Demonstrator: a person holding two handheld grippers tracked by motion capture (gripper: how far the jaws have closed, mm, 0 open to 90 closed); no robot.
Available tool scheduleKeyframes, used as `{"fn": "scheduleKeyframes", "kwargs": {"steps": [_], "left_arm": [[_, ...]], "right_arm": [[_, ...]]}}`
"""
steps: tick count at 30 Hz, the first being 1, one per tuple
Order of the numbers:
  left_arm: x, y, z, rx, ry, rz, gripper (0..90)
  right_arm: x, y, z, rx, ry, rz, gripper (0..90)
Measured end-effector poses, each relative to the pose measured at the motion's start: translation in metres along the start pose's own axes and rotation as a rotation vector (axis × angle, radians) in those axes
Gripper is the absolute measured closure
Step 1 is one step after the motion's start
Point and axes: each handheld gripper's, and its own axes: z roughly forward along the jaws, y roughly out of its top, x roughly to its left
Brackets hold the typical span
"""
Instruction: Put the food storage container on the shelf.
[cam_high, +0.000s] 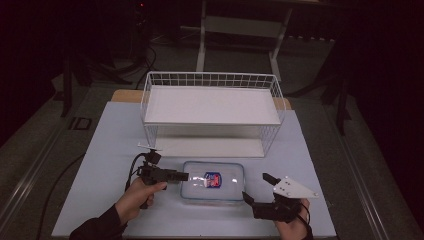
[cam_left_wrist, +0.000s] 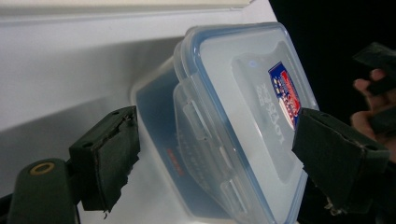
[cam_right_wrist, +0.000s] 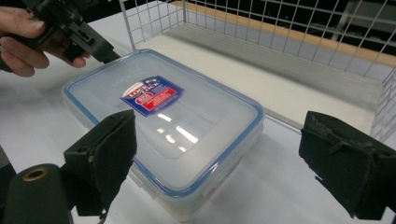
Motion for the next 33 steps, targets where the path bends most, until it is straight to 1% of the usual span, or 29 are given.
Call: {"fn": "scheduleKeyframes", "kwargs": {"steps": [1, 4, 5, 6, 7, 8, 9, 10, 11, 13, 15, 16, 17, 19, 20, 21, 22, 24, 25, 27, 28, 29, 30, 31, 32, 33], "left_arm": [[0.0, 0.0, 0.001, 0.003, 0.002, -0.009, 17.9], [0.003, 0.0, 0.004, 0.02, -0.02, -0.032, 25.9], [0.003, 0.0, 0.004, 0.02, -0.02, -0.032, 29.4], [0.004, -0.001, 0.004, 0.028, -0.03, -0.04, 29.4], [0.005, -0.002, 0.005, 0.035, -0.052, -0.046, 34.5], [0.006, -0.003, 0.006, 0.047, -0.056, -0.045, 35.8], [0.006, -0.004, 0.006, 0.049, -0.065, -0.048, 37.2], [0.006, -0.004, 0.006, 0.049, -0.065, -0.048, 37.4], [0.009, -0.005, 0.004, 0.043, -0.078, -0.055, 38.8], [0.009, -0.005, 0.002, 0.038, -0.084, -0.053, 45.0], [0.009, -0.006, 0.001, 0.04, -0.082, -0.055, 45.9], [0.009, -0.006, 0.001, 0.04, -0.082, -0.056, 45.9], [0.009, -0.006, 0.001, 0.042, -0.083, -0.055, 46.1], [0.009, -0.005, 0.001, 0.044, -0.089, -0.051, 47.1], [0.008, -0.006, 0.0, 0.037, -0.092, -0.052, 47.6], [0.008, -0.006, 0.0, 0.037, -0.092, -0.052, 47.9], [0.008, -0.007, -0.001, 0.036, -0.092, -0.044, 48.6], [0.006, -0.008, -0.002, 0.034, -0.095, -0.035, 49.2], [0.006, -0.008, -0.003, 0.033, -0.097, -0.026, 50.1], [0.003, -0.009, -0.004, 0.033, -0.093, -0.01, 50.7], [0.002, -0.01, -0.005, 0.032, -0.09, -0.001, 50.7], [0.001, -0.01, -0.006, 0.031, -0.088, 0.003, 51.5], [0.0, -0.011, -0.007, 0.029, -0.087, 0.01, 51.9], [-0.001, -0.012, -0.007, 0.027, -0.089, 0.013, 52.2], [-0.003, -0.013, -0.008, 0.022, -0.086, 0.033, 52.6], [-0.003, -0.013, -0.008, 0.022, -0.086, 0.033, 52.7]], "right_arm": [[-0.001, 0.0, 0.001, 0.006, 0.002, 0.01, 11.1], [-0.003, -0.001, 0.002, 0.012, 0.0, 0.025, 11.1], [-0.003, -0.001, 0.002, 0.012, 0.0, 0.025, 11.1], [-0.003, -0.001, 0.002, 0.015, 0.0, 0.029, 11.1], [-0.004, -0.002, 0.002, 0.017, -0.001, 0.032, 11.1], [-0.005, -0.002, 0.002, 0.018, 0.002, 0.037, 11.1], [-0.006, -0.002, 0.003, 0.023, 0.007, 0.044, 11.1], [-0.006, -0.003, 0.003, 0.026, 0.011, 0.054, 11.1], [-0.007, -0.003, 0.004, 0.031, 0.01, 0.061, 11.1], [-0.009, -0.004, 0.006, 0.044, 0.021, 0.079, 11.0], [-0.011, -0.005, 0.007, 0.056, 0.024, 0.094, 11.0], [-0.011, -0.005, 0.007, 0.056, 0.024, 0.094, 11.0], [-0.014, -0.006, 0.01, 0.07, 0.043, 0.132, 10.5], [-0.015, -0.007, 0.014, 0.095, 0.061, 0.165, 10.3], [-0.015, -0.008, 0.015, 0.103, 0.067, 0.179, 10.3], [-0.015, -0.008, 0.015, 0.103, 0.067, 0.179, 10.3], [-0.016, -0.009, 0.018, 0.12, 0.091, 0.196, 10.3], [-0.017, -0.009, 0.02, 0.126, 0.093, 0.204, 11.0], [-0.02, -0.01, 0.022, 0.139, 0.112, 0.232, 13.5], [-0.024, -0.01, 0.025, 0.151, 0.13, 0.26, 15.5], [-0.024, -0.01, 0.025, 0.151, 0.13, 0.26, 15.5], [-0.028, -0.011, 0.027, 0.163, 0.142, 0.283, 20.8], [-0.029, -0.012, 0.028, 0.171, 0.158, 0.288, 21.8], [-0.03, -0.012, 0.029, 0.179, 0.164, 0.297, 23.3], [-0.031, -0.013, 0.03, 0.192, 0.176, 0.302, 24.9], [-0.031, -0.013, 0.03, 0.192, 0.176, 0.302, 24.9]]}}
